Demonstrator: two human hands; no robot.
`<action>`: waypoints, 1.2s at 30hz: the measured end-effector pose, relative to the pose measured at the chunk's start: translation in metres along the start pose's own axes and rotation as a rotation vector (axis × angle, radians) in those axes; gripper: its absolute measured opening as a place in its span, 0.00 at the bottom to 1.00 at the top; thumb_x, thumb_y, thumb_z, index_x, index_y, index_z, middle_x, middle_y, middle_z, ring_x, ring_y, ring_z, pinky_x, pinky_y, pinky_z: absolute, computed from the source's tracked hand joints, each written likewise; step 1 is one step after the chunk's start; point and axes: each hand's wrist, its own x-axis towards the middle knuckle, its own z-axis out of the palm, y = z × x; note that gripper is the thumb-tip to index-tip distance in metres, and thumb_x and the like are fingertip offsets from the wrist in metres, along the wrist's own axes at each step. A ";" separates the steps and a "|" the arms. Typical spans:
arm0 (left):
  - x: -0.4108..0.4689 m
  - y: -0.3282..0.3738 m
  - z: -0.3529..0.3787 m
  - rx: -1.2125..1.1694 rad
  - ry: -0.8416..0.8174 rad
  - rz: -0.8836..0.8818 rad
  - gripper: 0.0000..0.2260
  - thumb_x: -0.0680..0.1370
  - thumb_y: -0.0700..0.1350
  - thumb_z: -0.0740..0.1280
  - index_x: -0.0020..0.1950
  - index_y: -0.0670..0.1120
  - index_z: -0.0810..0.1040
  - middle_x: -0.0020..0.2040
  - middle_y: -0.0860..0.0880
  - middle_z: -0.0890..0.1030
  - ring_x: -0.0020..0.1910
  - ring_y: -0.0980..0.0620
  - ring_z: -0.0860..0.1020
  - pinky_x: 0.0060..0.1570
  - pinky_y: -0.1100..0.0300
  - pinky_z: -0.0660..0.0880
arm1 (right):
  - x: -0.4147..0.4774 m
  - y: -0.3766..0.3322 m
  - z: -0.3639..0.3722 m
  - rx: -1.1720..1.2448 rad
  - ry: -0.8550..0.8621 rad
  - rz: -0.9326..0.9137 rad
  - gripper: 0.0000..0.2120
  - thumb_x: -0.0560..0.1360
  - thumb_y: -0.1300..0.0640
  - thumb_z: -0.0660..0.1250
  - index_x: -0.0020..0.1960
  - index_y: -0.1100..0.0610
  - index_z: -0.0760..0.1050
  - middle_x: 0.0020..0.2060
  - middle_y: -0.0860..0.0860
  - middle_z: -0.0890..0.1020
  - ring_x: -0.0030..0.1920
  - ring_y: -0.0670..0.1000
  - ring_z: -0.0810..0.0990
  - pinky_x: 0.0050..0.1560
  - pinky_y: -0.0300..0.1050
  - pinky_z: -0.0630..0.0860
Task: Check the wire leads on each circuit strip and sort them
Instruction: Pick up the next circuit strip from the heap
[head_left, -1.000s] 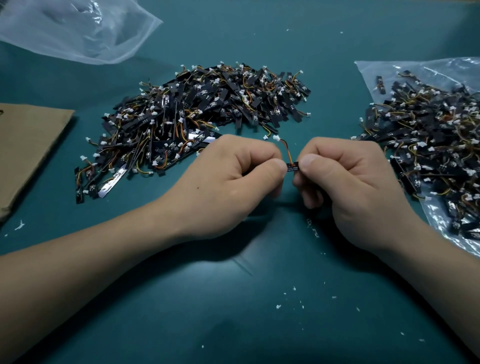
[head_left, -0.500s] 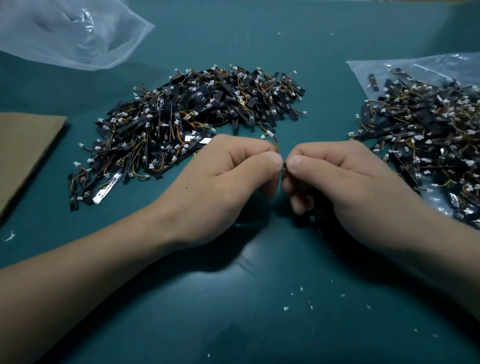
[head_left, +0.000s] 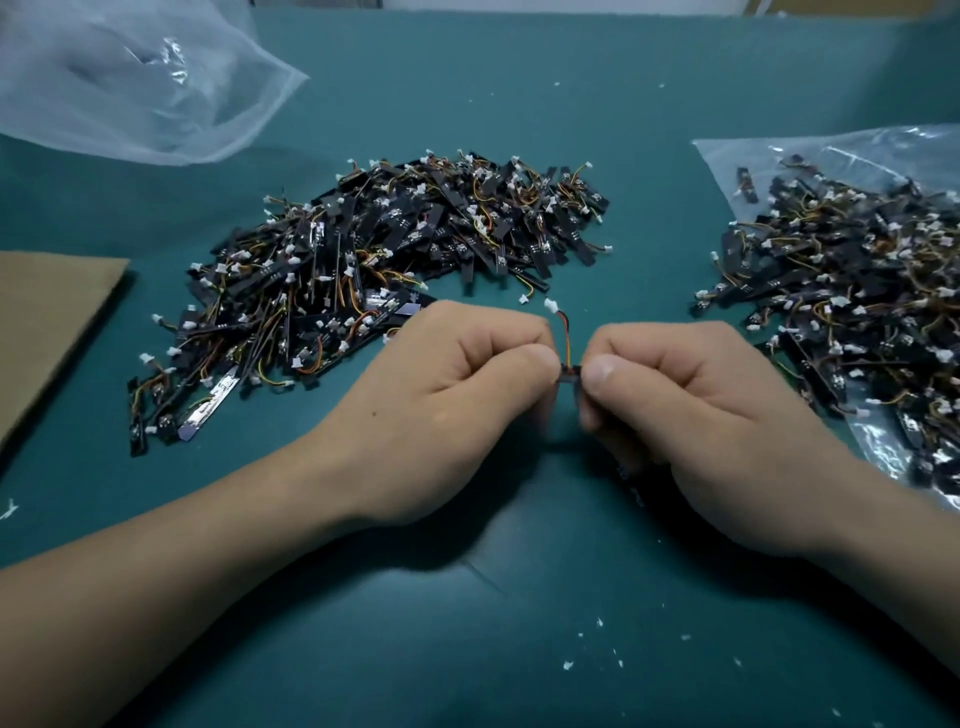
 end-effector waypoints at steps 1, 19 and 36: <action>0.000 0.000 0.000 0.012 0.000 0.001 0.15 0.79 0.42 0.60 0.31 0.47 0.72 0.27 0.51 0.69 0.29 0.57 0.66 0.33 0.62 0.64 | 0.002 -0.002 -0.002 -0.040 -0.053 0.001 0.16 0.80 0.54 0.60 0.34 0.53 0.75 0.25 0.50 0.76 0.27 0.44 0.72 0.31 0.36 0.68; -0.001 0.001 0.002 0.044 -0.008 0.014 0.15 0.80 0.45 0.60 0.34 0.47 0.73 0.28 0.54 0.68 0.30 0.57 0.67 0.34 0.63 0.64 | -0.001 0.002 -0.003 0.041 0.012 -0.052 0.15 0.79 0.58 0.61 0.35 0.52 0.76 0.23 0.46 0.76 0.25 0.43 0.72 0.31 0.31 0.67; -0.002 0.001 0.002 0.037 -0.025 0.050 0.14 0.80 0.46 0.61 0.36 0.47 0.77 0.29 0.51 0.72 0.30 0.55 0.69 0.34 0.63 0.65 | -0.004 0.005 -0.005 0.085 0.008 -0.082 0.15 0.77 0.53 0.59 0.34 0.52 0.76 0.23 0.44 0.76 0.25 0.43 0.74 0.30 0.33 0.69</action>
